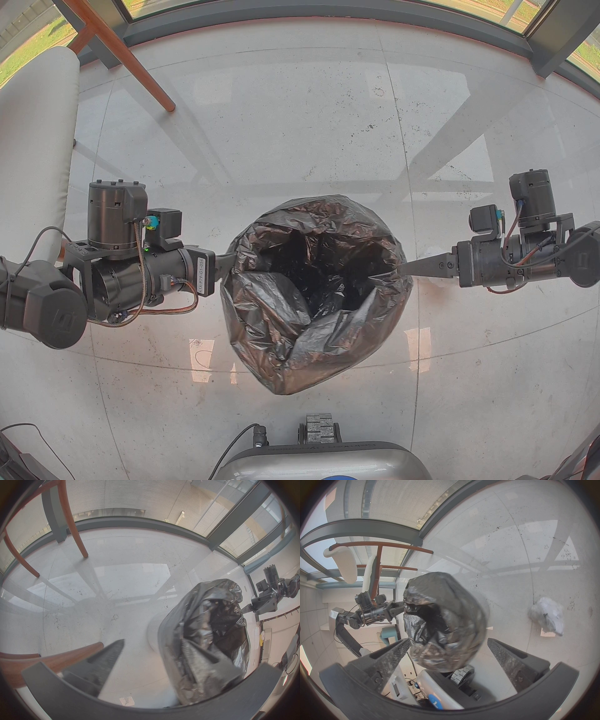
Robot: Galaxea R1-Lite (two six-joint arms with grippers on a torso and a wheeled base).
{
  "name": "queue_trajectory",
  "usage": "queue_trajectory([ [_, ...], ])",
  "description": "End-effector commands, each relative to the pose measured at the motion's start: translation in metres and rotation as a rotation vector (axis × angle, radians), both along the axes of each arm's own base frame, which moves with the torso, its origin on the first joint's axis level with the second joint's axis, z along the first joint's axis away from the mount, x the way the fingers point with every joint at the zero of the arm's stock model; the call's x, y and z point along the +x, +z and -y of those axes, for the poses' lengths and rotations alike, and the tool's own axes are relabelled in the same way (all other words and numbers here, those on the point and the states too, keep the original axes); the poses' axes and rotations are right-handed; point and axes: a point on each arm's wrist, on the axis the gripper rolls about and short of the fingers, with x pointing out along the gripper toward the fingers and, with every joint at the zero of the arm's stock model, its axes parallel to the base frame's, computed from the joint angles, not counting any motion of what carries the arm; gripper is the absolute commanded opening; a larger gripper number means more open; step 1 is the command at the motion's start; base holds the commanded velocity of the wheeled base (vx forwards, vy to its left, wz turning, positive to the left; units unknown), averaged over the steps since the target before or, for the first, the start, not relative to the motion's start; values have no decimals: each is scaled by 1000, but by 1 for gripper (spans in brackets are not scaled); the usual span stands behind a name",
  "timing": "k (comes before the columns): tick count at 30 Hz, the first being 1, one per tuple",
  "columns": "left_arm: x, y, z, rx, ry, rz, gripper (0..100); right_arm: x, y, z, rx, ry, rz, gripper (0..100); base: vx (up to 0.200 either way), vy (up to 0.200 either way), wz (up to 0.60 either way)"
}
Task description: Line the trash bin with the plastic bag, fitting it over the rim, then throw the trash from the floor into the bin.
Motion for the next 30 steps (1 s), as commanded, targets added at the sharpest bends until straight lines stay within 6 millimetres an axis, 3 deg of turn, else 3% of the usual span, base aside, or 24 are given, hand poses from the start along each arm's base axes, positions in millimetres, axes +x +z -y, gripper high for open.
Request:
queue_trajectory([
  [1,-10,-8,-5,8,4,-29,100,-28,8,-3,17,27,-13,100,0,0,0],
  [9,-45,-1,-22,-5,4,-12,100,-37,-11,-1,-2,24,-78,100,0,0,0],
  [14,-47,-1,-28,-6,24,-10,100,-36,-11,-2,-13,19,-71,100,0,0,0],
  [18,-56,14,-32,-32,24,46,100,-33,-8,6,-34,-45,-49,100,0,0,0],
  [25,-86,41,-44,-89,-17,146,100,-30,-5,34,-75,-191,-13,100,0,0,0],
  [30,-102,54,-50,-116,-22,211,100,-13,-28,83,-218,-265,41,100,0,0,0],
])
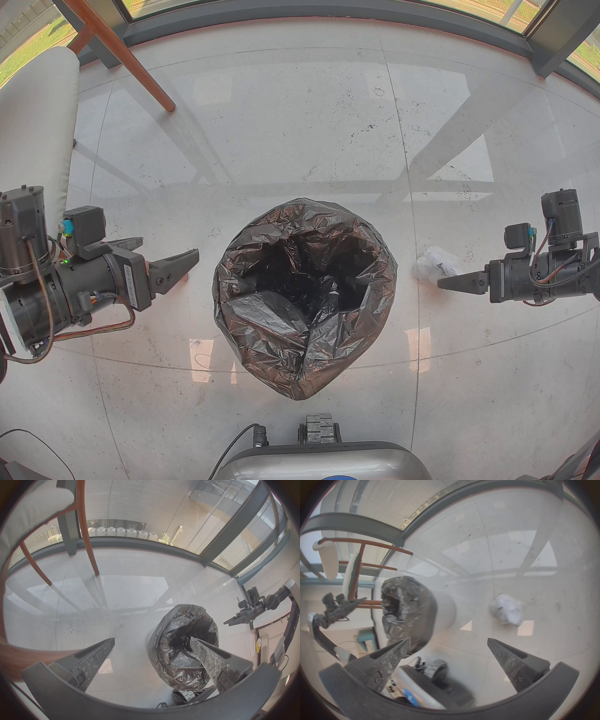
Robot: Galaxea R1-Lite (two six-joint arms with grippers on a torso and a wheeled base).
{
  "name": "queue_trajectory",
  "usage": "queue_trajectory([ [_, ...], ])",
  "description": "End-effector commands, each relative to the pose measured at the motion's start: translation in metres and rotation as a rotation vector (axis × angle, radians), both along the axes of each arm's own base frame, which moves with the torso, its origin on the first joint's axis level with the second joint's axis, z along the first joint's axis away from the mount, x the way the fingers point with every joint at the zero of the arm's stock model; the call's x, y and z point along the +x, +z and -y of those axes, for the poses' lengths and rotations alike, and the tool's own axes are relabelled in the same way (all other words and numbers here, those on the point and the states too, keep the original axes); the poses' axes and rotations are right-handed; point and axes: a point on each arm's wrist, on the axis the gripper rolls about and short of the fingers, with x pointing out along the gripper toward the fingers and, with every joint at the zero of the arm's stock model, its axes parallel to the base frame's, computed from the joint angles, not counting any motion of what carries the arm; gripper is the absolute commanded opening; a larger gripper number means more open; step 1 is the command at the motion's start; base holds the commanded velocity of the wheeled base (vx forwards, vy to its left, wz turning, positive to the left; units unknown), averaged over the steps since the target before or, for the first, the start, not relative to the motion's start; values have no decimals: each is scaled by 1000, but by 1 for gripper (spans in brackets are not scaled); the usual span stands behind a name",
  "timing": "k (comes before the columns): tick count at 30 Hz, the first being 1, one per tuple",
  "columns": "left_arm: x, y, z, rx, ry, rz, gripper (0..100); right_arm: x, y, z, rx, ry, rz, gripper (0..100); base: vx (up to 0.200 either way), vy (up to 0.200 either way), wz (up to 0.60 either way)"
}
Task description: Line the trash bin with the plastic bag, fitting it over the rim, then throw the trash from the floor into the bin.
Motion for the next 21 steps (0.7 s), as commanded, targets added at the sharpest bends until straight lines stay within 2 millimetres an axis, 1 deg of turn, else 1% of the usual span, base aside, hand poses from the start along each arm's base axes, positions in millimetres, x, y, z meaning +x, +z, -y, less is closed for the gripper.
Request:
queue_trajectory([
  [1,-26,22,-10,-45,-8,102,100,15,-24,45,-106,-91,21,100,0,0,0],
  [3,-32,25,-13,-54,-9,120,100,20,-33,54,-133,-98,58,100,0,0,0],
  [5,-39,28,-14,-63,-17,139,100,27,-48,67,-184,-96,102,100,0,0,0],
  [8,-46,30,-13,-73,-43,152,100,39,-72,78,-260,-43,139,100,0,0,0],
  [9,-46,30,-13,-73,-44,151,100,40,-73,78,-263,-40,139,100,0,0,0],
  [10,-52,28,-10,-74,-72,151,100,47,-86,80,-307,-4,170,100,0,0,0],
  [12,-57,25,-8,-74,-100,146,100,56,-99,81,-349,31,213,100,0,0,0],
  [14,-57,22,-7,-69,-104,138,100,65,-108,82,-378,50,256,100,0,0,0],
  [16,-57,22,-7,-67,-105,138,100,69,-112,82,-389,56,279,100,0,0,0],
  [17,-57,23,-7,-68,-103,140,100,78,-119,81,-416,68,344,100,0,0,0],
  [18,-57,23,-7,-68,-103,140,100,79,-121,81,-419,71,351,100,0,0,0],
  [19,-57,23,-7,-68,-103,140,100,85,-127,81,-436,77,395,100,0,0,0],
  [21,-57,22,-7,-67,-105,138,100,88,-130,78,-437,89,416,100,0,0,0],
])
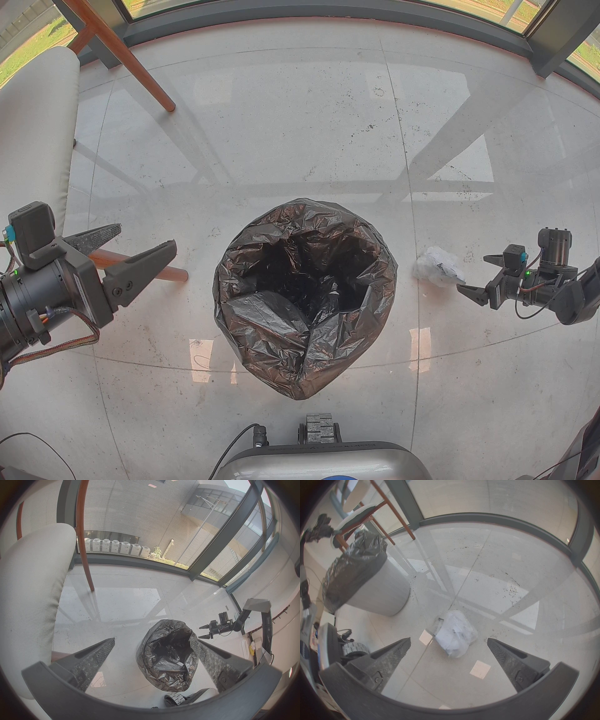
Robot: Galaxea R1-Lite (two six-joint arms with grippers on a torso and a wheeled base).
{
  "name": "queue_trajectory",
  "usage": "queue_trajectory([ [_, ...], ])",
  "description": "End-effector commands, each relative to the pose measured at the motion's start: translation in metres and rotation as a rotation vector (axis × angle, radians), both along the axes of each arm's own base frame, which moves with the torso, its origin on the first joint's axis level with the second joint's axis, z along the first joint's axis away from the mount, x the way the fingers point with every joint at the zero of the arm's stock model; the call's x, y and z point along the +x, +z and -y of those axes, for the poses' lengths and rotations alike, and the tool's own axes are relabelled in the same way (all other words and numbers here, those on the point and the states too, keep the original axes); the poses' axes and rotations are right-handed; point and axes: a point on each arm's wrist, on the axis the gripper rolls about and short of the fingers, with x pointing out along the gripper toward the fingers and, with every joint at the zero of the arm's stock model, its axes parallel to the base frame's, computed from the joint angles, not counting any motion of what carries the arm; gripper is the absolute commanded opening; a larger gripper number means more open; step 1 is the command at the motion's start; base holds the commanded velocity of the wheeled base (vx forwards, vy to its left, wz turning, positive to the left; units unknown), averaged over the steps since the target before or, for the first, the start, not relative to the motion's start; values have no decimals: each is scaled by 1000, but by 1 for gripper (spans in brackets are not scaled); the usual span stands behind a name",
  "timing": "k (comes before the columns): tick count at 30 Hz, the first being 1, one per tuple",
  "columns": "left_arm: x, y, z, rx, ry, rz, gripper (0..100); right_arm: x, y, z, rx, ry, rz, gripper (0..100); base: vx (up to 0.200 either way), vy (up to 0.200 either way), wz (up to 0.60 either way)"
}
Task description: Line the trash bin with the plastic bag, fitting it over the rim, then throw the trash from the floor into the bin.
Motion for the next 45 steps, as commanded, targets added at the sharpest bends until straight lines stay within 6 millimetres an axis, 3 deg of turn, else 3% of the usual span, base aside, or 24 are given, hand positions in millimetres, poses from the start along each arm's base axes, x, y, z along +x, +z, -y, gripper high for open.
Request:
queue_trajectory([
  [1,-4,0,0,-2,-13,5,100,15,-44,-5,-23,45,-48,100,0,0,0],
  [9,-3,0,1,0,-13,5,100,22,-51,-12,-25,69,-51,100,0,0,0],
  [18,-2,5,1,-5,-12,18,100,67,-61,-12,-24,72,11,100,0,0,0],
  [23,-1,4,1,-4,-10,16,100,74,-67,-14,-23,76,11,100,0,0,0],
  [24,-1,4,1,-3,-10,17,100,75,-69,-15,-23,79,12,0,0,0,0],
  [32,0,3,2,0,-10,12,100,73,-59,-16,-22,83,32,0,0,0,0],
  [35,0,4,2,-1,-10,14,100,69,-44,-14,-17,85,58,0,0,0,0],
  [36,0,5,2,-4,-10,20,100,60,-24,-10,3,87,89,0,0,0,0],
  [38,0,5,2,-4,-12,20,100,53,-11,-7,29,82,103,0,0,0,0],
  [42,-1,6,2,-7,-10,20,100,21,64,-9,195,57,187,0,0,0,0],
  [45,-1,6,2,-6,-9,22,100,-10,116,-26,310,112,217,0,0,0,0],
])
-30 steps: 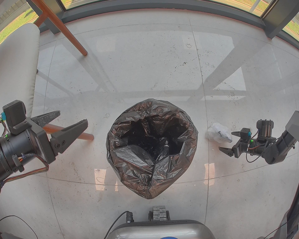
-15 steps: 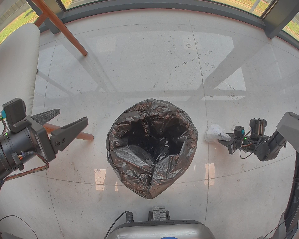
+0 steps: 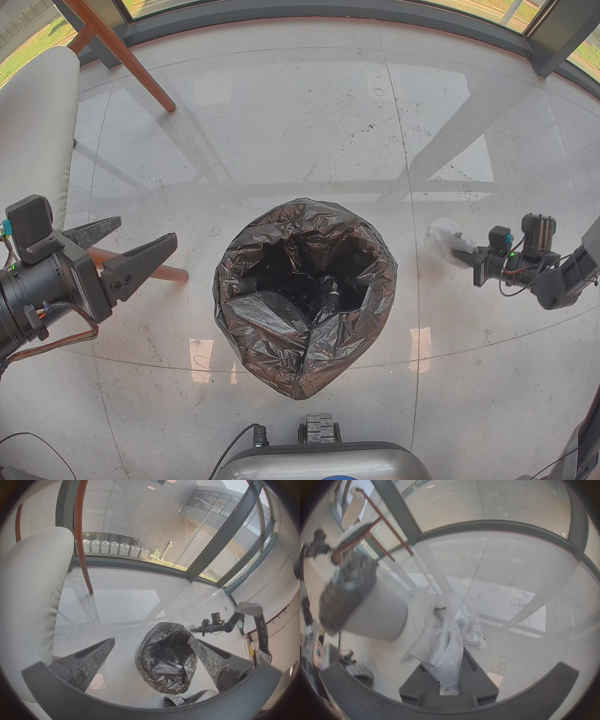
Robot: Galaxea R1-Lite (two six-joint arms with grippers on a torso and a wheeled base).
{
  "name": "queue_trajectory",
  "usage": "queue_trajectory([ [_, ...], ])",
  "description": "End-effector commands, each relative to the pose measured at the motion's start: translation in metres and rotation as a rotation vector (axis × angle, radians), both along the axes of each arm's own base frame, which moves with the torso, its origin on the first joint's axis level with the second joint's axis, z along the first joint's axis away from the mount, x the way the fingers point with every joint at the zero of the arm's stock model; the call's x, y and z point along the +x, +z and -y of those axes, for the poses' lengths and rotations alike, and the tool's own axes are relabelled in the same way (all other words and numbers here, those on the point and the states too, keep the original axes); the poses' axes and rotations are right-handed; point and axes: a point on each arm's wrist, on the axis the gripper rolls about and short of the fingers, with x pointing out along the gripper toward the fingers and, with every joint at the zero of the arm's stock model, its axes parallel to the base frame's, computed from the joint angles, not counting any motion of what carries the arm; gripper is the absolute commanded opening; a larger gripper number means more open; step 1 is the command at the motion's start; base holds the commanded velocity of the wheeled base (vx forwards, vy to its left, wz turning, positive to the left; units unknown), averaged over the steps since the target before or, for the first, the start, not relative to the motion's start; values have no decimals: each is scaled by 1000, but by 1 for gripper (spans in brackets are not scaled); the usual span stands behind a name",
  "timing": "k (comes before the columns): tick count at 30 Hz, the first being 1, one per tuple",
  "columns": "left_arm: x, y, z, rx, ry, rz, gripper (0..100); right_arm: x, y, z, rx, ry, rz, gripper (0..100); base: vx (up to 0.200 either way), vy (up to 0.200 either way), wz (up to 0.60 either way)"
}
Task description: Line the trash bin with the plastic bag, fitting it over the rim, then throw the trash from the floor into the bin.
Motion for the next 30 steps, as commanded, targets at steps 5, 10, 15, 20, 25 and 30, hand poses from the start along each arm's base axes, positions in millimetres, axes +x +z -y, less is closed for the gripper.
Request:
queue_trajectory([
  [5,1,8,1,-11,5,23,100,-128,171,-54,283,177,83,0,0,0,0],
  [10,2,10,1,-15,2,29,100,-186,177,-84,292,317,-143,0,0,0,0],
  [15,2,13,1,-20,2,38,100,-191,171,-112,300,429,-223,0,0,0,0],
  [20,4,13,2,-16,2,37,100,-177,152,-156,310,528,-326,0,0,0,0],
  [25,5,20,3,-25,8,54,100,-162,134,-181,305,570,-322,0,0,0,0],
  [30,5,21,2,-27,11,58,100,-155,119,-197,291,596,-342,0,0,0,0],
])
